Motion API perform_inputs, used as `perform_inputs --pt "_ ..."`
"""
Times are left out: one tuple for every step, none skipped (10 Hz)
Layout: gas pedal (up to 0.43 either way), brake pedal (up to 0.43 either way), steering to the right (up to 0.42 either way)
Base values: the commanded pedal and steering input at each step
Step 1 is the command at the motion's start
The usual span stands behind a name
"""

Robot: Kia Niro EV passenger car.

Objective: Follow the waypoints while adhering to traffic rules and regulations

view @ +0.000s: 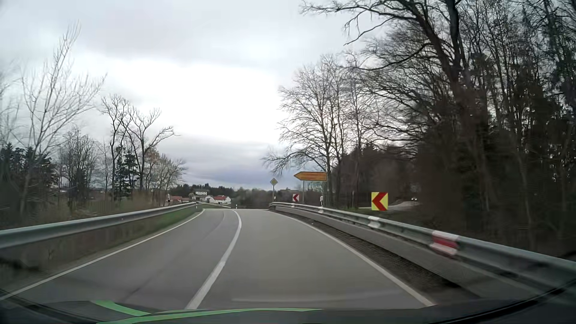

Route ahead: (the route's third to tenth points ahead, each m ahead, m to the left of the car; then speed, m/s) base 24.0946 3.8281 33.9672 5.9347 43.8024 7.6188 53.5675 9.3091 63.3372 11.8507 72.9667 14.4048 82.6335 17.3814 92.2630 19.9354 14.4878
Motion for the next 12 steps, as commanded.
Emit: perform_inputs --pt "0.240 0.000 -0.029" --pt "0.240 0.000 -0.029" --pt "0.240 0.000 -0.031" --pt "0.240 0.000 -0.033" --pt "0.228 0.000 -0.035" --pt "0.220 0.000 -0.035" --pt "0.209 0.000 -0.035" --pt "0.197 0.000 -0.035" --pt "0.189 0.000 -0.034" --pt "0.177 0.000 -0.034" --pt "0.169 0.000 -0.033" --pt "0.157 0.000 -0.032"
